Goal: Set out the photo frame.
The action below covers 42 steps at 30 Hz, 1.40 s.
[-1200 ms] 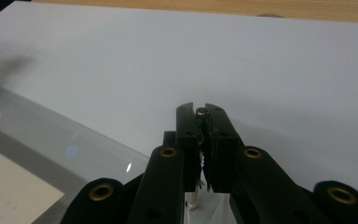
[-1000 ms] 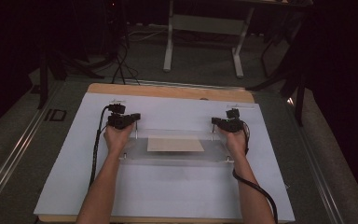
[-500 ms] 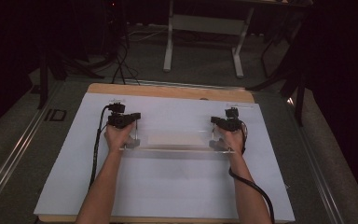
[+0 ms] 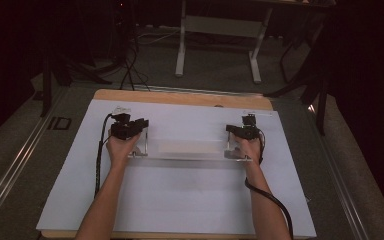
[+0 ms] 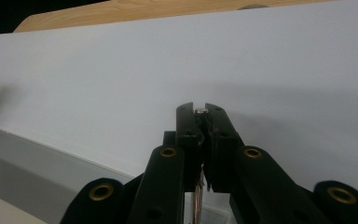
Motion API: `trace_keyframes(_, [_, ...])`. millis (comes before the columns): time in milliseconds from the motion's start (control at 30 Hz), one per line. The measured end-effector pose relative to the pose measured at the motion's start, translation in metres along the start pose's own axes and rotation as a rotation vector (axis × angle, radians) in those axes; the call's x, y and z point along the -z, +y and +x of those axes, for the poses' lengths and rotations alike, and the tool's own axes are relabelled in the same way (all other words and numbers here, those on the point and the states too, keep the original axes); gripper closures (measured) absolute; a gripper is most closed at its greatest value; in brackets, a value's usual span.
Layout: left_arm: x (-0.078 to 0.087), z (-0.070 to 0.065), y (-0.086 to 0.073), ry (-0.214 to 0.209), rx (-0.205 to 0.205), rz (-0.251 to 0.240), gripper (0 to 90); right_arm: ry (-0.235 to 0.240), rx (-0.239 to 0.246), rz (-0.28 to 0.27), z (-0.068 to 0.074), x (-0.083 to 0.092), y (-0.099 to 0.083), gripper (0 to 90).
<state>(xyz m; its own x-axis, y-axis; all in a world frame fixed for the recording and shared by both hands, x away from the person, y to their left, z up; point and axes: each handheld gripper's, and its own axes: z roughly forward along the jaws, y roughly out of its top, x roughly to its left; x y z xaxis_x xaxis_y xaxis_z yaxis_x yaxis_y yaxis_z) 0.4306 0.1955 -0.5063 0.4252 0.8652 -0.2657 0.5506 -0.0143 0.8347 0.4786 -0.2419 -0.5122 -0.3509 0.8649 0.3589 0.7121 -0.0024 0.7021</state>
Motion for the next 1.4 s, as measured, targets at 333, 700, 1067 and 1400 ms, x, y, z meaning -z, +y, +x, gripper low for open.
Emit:
trace_keyframes(333, [0.023, -0.004, -0.005, -0.006, -0.069, -0.052, 61.3, 0.004, -0.009, 0.006, 0.0, 0.0, 0.0, 85.7])
trace_keyframes(700, [0.047, -0.004, -0.017, 0.001, -0.13, -0.092, 58.5, 0.003, -0.011, 0.008, 0.0, 0.0, 0.0, 85.7])
trace_keyframes(1067, [0.057, -0.003, -0.03, -0.015, -0.128, -0.103, 56.8, 0.007, -0.014, 0.003, 0.0, -0.001, 0.0, 85.7])
trace_keyframes(1400, [0.064, -0.006, -0.041, -0.054, -0.144, -0.094, 56.2, 0.008, -0.017, 0.006, -0.001, -0.001, 0.0, 85.7])
